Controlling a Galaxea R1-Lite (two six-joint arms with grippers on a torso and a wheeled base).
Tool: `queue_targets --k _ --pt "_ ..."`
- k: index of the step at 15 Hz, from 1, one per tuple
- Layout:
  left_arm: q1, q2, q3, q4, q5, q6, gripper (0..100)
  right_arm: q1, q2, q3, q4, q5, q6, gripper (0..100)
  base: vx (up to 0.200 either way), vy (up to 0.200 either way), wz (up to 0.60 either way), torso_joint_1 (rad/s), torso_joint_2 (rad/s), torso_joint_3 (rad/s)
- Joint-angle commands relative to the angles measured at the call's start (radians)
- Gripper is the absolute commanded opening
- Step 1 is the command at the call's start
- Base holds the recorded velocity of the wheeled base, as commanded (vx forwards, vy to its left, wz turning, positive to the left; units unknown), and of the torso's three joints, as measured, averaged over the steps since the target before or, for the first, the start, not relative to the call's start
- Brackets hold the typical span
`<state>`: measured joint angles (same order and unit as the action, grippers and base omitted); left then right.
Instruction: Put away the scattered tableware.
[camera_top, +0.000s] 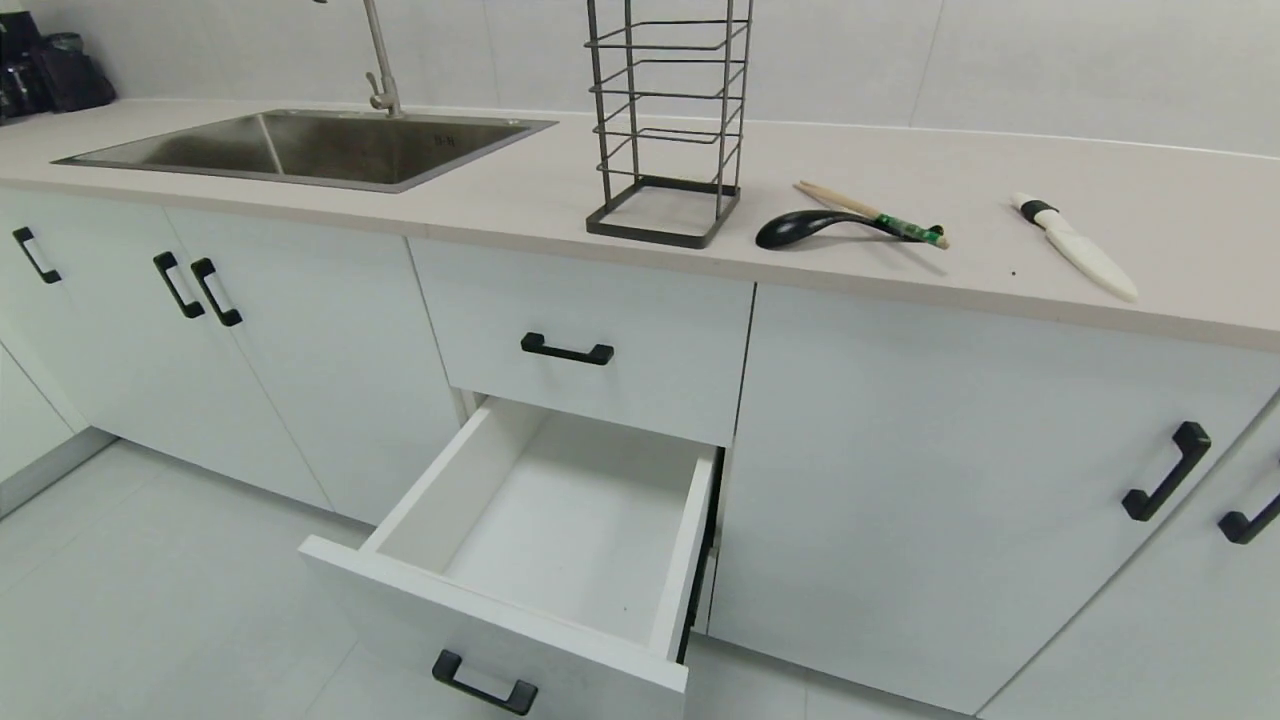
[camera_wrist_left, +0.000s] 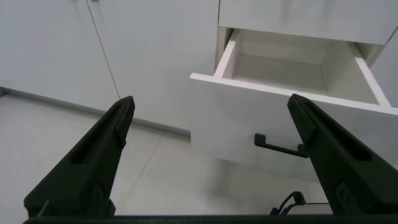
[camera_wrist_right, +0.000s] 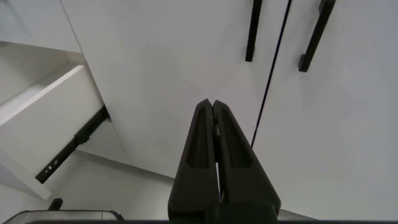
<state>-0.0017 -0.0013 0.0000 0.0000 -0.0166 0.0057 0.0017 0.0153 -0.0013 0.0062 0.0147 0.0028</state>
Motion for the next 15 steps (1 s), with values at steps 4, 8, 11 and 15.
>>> queue_targets --k 4,8,11,15 --pt "0.0 0.001 0.0 -0.002 0.0 0.0 100 0.0 0.002 0.0 -0.002 0.001 0.0 0 0.0 0.0 0.0 0.213 -0.61 -0.24" --pt "0.0 0.001 0.0 -0.002 0.0 0.0 100 0.0 0.002 0.0 -0.002 0.001 0.0 0 0.0 0.0 0.0 0.104 -0.51 -0.247" --pt "0.0 0.001 0.0 -0.002 0.0 0.0 100 0.0 0.002 0.0 -0.002 0.001 0.0 0 0.0 0.0 0.0 0.343 -0.47 -0.245" --pt "0.0 0.001 0.0 -0.002 0.0 0.0 100 0.0 0.002 0.0 -0.002 0.001 0.0 0 0.0 0.0 0.0 0.278 -0.49 -0.248"
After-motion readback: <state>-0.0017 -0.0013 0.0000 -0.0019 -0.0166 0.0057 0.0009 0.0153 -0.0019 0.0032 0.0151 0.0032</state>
